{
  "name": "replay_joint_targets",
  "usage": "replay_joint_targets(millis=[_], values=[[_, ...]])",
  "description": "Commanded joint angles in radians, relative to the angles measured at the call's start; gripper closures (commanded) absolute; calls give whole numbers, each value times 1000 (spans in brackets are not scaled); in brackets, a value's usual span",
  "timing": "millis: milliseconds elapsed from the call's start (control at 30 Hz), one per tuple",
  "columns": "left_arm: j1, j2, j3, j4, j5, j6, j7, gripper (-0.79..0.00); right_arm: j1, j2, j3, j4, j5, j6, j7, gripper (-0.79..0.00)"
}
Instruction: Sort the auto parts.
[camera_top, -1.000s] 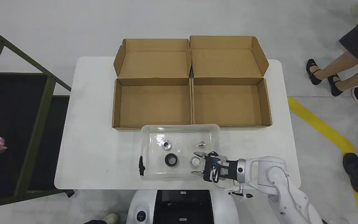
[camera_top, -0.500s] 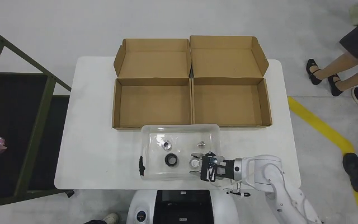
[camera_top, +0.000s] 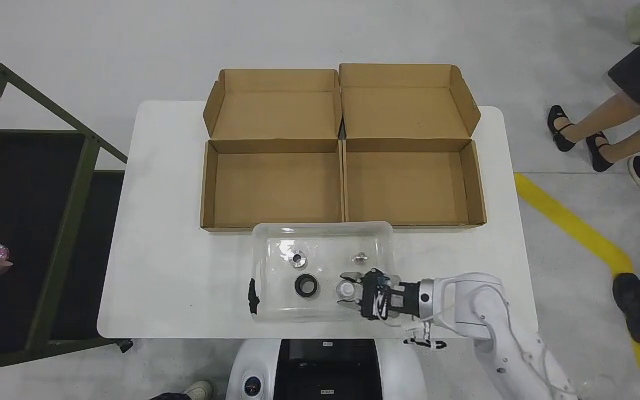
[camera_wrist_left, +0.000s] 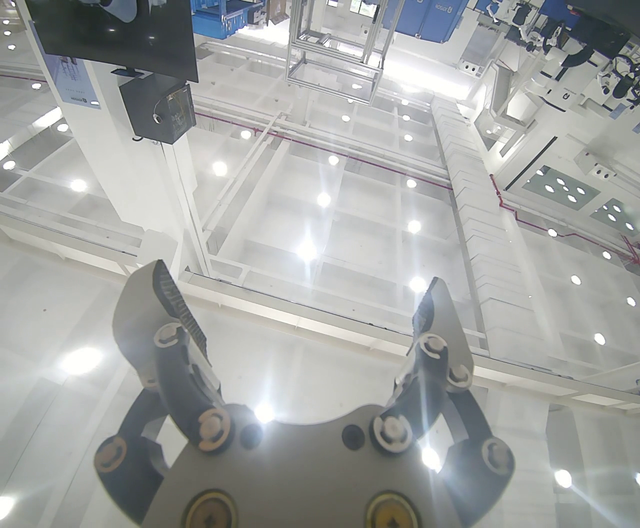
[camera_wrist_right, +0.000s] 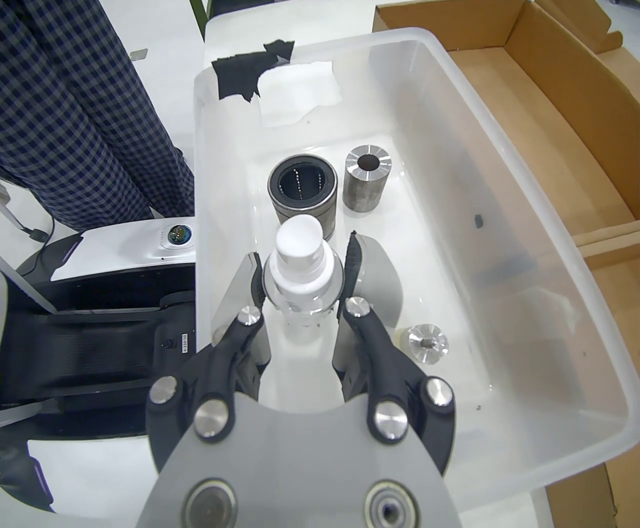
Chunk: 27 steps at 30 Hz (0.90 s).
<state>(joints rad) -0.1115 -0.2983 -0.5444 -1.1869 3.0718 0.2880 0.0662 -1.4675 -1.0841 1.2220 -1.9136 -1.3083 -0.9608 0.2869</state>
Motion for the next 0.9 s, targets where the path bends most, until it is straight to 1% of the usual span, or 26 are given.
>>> replay_joint_targets(millis=[0,167,300,500,700,867], values=[[0,0,0,0,0,0,0,-785,-12,3,15,-17,18,5,-9,0],[0,0,0,0,0,0,0,-785,-50,14,68,-64,95,4,-37,0],[0,0,0,0,0,0,0,-785,-73,19,109,-90,174,24,-61,0],[0,0,0,0,0,0,0,-785,-92,22,161,-92,354,120,-88,0],[0,0,0,0,0,0,0,-785,-100,22,193,-86,491,185,-115,0],[0,0,0,0,0,0,0,-785,-99,19,229,-67,606,263,-162,0]])
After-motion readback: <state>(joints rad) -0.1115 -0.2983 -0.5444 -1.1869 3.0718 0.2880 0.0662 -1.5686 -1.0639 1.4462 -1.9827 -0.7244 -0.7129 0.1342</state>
